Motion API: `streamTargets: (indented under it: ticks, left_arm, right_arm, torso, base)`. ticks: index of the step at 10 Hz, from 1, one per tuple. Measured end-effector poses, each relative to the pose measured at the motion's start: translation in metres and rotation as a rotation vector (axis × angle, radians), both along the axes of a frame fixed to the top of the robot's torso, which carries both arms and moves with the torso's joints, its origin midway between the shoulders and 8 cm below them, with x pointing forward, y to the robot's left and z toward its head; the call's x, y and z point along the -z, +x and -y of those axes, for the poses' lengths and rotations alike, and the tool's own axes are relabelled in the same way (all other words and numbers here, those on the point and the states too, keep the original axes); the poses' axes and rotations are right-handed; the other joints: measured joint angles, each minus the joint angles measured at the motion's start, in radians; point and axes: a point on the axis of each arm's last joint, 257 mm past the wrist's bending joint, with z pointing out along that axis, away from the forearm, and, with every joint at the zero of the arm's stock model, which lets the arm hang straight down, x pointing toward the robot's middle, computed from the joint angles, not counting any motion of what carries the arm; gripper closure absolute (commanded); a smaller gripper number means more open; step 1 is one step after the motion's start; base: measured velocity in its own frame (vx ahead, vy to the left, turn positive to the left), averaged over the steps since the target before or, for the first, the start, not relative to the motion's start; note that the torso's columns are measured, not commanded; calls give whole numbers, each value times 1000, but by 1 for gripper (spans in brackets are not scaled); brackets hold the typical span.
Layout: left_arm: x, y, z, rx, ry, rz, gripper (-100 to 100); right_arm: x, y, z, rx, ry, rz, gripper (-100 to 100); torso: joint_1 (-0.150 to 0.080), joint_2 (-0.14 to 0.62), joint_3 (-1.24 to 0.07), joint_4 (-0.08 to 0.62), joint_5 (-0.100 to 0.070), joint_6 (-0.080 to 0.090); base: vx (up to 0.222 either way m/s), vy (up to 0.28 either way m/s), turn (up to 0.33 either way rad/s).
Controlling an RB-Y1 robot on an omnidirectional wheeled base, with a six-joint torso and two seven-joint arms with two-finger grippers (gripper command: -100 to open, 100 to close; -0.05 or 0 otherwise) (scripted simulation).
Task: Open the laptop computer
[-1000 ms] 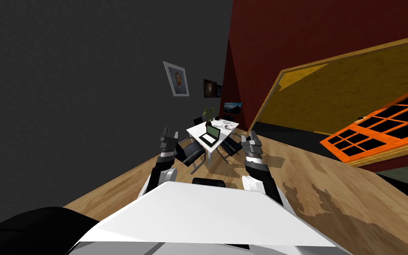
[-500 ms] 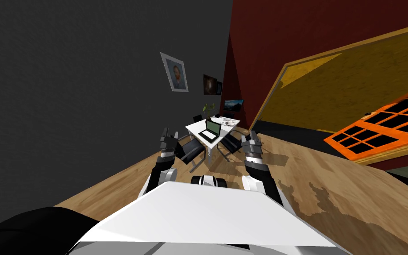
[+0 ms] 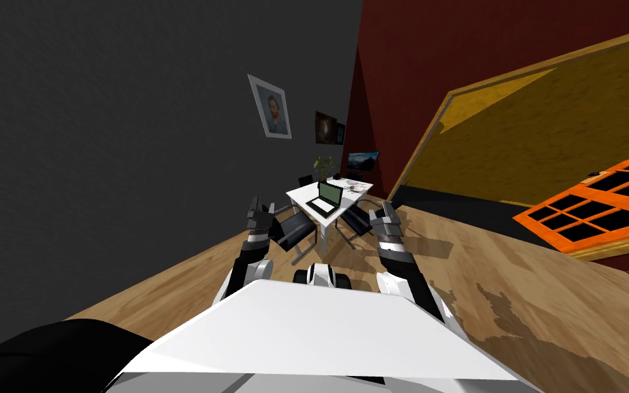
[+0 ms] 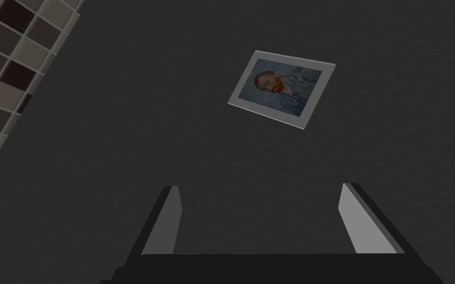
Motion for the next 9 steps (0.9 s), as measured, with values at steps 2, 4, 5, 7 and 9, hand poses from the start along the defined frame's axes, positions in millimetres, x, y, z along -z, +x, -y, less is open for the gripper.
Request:
streamTargets:
  ticks: [2,4,5,7,9]
  left_arm:
    - [0,0,0,0,0,0,0]
    - [0,0,0,0,0,0,0]
    - [0,0,0,0,0,0,0]
    - [0,0,0,0,0,0,0]
    - [0,0,0,0,0,0,0]
  right_arm:
    - [6,3,-1,-48,31,-24,-100]
    - [14,9,-1,-98,91,-53,-100]
    - [18,13,1,-122,129,-69,-100]
    - [25,17,2,-159,198,-95,-100]
    - [33,24,3,-196,283,-120,-100]
  torso:
    - [1,1,0,0,0,0]
    - [1,0,0,0,0,0]
    - [1,1,0,0,0,0]
    - [2,2,1,1,1,0]
    - [1,1,1,1,1,0]
  base:
    - [50,-64,103]
    - [61,-79,147]
    - [73,-97,151]
    - [42,-62,62]
    - [43,-68,106]
